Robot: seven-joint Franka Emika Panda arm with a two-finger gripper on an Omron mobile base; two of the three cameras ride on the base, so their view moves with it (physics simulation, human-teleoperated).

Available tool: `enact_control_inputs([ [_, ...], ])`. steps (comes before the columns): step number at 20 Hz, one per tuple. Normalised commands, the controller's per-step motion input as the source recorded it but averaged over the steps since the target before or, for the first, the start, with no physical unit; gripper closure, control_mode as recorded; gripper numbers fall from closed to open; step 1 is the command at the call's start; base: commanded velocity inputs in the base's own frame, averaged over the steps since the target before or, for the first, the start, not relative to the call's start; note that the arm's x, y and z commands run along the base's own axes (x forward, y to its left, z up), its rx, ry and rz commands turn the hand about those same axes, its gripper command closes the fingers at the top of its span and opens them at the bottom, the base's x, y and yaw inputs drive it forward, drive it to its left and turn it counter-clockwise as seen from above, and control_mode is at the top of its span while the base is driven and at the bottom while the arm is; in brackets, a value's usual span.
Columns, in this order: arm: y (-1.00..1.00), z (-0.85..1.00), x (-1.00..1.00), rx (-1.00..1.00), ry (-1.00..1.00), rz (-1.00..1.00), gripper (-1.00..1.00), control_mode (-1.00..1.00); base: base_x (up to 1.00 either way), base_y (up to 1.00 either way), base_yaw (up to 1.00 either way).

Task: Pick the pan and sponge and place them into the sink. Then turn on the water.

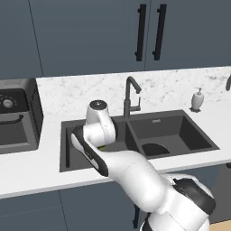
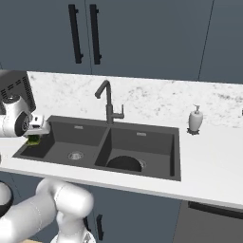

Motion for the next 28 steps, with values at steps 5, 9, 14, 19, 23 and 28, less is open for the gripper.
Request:
enact_control_inputs([
  [5,-1.00,0.08,0.00,0.04,-0.04,0.12,1.00,-1.00,0.00,0.00,0.00],
  [9,-1.00,0.03,0.00,0.06,-0.06,0.12,1.00,-1.00,0.00,0.00,0.00],
  [14,-1.00,0.02,0.01,0.04,-0.06,0.10,1.00,-1.00,0.00,0.00,0.00],
  [19,-1.00,0.01,0.14,0.02,-0.02,0.08,1.00,-1.00,0.00,0.00,0.00],
  [23,-1.00,0.00,0.23,0.05,0.00,0.06,1.00,-1.00,0.00,0.00,0.00],
  [28,-0.96,0.06,0.46,0.09,0.01,0.02,1.00,-1.00,0.00,0.00,0.00],
])
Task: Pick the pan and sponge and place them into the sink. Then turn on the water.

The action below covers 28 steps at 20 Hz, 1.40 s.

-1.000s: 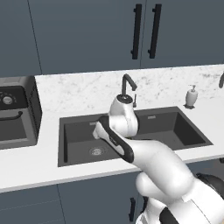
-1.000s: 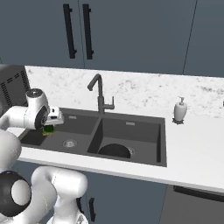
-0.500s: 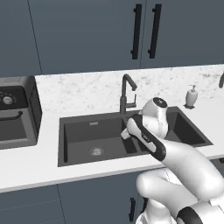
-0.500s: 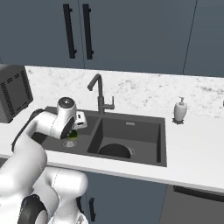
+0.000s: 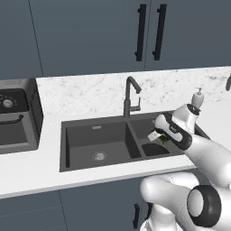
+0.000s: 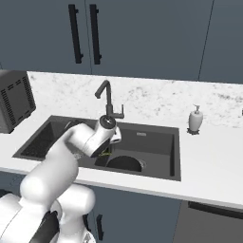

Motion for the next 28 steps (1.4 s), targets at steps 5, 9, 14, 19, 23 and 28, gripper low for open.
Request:
enact_control_inputs([
  [5,-0.78,0.02,0.54,0.09,0.04,0.04,1.00,-1.00,0.00,0.00,0.00],
  [9,-0.57,0.00,0.51,0.06,0.08,0.01,1.00,-1.00,0.00,0.00,0.00],
  [14,-0.44,0.00,0.48,0.01,0.09,0.00,1.00,-1.00,0.00,0.00,0.00],
  [19,-0.34,-0.17,0.19,0.00,0.01,0.00,1.00,-1.00,0.00,0.00,0.00],
  [23,-0.09,-0.33,0.04,0.00,0.00,0.00,1.00,-1.00,0.00,0.00,0.00],
  [28,-0.03,-0.21,0.39,0.00,0.02,0.00,1.00,-1.00,0.00,0.00,0.00],
])
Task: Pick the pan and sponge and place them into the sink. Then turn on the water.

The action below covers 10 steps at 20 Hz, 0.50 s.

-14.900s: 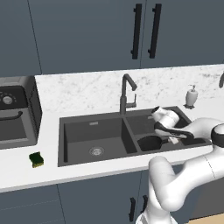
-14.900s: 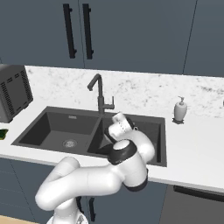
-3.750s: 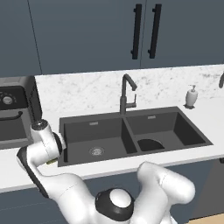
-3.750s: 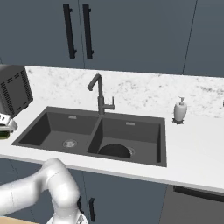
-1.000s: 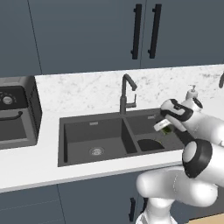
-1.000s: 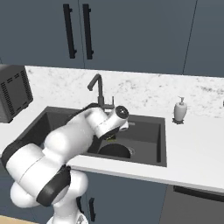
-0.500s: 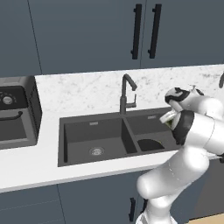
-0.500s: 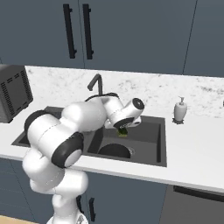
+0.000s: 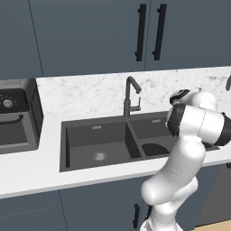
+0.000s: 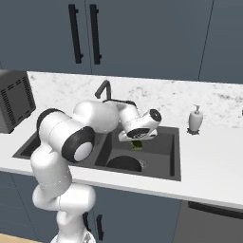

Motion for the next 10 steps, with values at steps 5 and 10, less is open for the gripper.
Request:
enact_control_inputs([
  [5,-0.19,-0.27,0.21,0.00,0.08,0.00,1.00,-1.00,0.00,0.00,0.00],
  [10,-0.16,-0.40,0.13,0.00,0.13,0.00,1.00,-1.00,0.00,0.00,0.00],
])
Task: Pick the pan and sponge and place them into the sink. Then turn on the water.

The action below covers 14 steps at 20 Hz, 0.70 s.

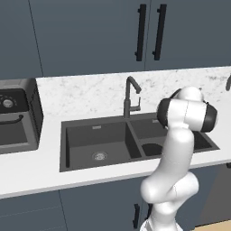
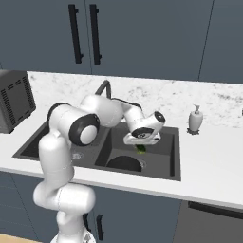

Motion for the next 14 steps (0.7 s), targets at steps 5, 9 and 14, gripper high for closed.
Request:
enact_control_inputs([
  [5,-0.08,-0.40,0.26,0.00,0.06,0.00,1.00,-1.00,0.00,0.00,0.00],
  [9,-0.15,-0.41,0.10,0.00,0.03,0.00,1.00,-1.00,0.00,0.00,0.00],
  [14,-0.12,-0.40,0.01,0.00,0.00,0.00,1.00,-1.00,0.00,0.00,0.00],
])
